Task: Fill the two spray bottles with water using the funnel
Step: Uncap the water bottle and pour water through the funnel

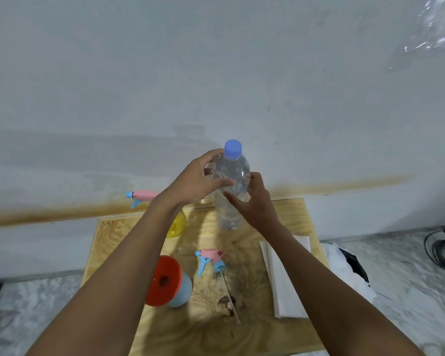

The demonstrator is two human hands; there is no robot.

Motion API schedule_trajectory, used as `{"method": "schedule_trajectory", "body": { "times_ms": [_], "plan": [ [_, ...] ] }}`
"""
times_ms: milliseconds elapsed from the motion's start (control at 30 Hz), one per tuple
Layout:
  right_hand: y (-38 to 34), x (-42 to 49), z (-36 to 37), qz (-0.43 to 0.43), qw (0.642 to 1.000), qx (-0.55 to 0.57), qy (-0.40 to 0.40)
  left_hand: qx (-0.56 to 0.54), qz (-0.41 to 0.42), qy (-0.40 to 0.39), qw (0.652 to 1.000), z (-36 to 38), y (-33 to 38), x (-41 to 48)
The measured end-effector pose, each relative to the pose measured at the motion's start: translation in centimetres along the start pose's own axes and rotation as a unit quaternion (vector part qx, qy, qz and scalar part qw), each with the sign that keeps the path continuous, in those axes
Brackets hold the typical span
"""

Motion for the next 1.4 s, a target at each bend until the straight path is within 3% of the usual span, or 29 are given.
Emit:
{"method": "schedule_trajectory", "body": {
  "times_ms": [433,867,1033,1133,1300,1400],
  "plan": [
    [-2.1,-6.4,-2.7,-0.010,1.000,0.007,0.020,0.023,0.051,0.024,0.998,2.3,4.0,-5.7],
    [0.6,-12.6,-2.9,-0.004,1.000,-0.002,-0.006,0.008,0.032,0.016,0.999,7.5,1.8,-10.3],
    [0.3,-12.8,-3.4,-0.001,0.994,-0.054,-0.090,-0.016,0.027,0.020,0.999,7.9,1.5,-11.1],
    [-0.8,-12.5,-5.5,-0.031,0.979,-0.146,-0.140,-0.043,0.029,0.017,0.999,8.2,1.7,-11.9],
    [-6.4,-11.6,-12.1,-0.062,0.994,-0.083,0.025,-0.060,0.033,0.080,0.994,8.8,2.5,-12.3],
    [-9.9,-11.1,-10.7,-0.070,0.990,-0.124,-0.001,-0.074,0.026,0.157,0.985,8.8,2.2,-12.5]
  ]
}}
Point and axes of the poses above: each hand's wrist, its own x-axis towards the middle knuckle, its own z-axis out of the palm, y = z × x, the point moved 10 cm from there along x, towards the middle knuckle, and after that the axes turned 3 degrees about -y, right-handed, at the moved point
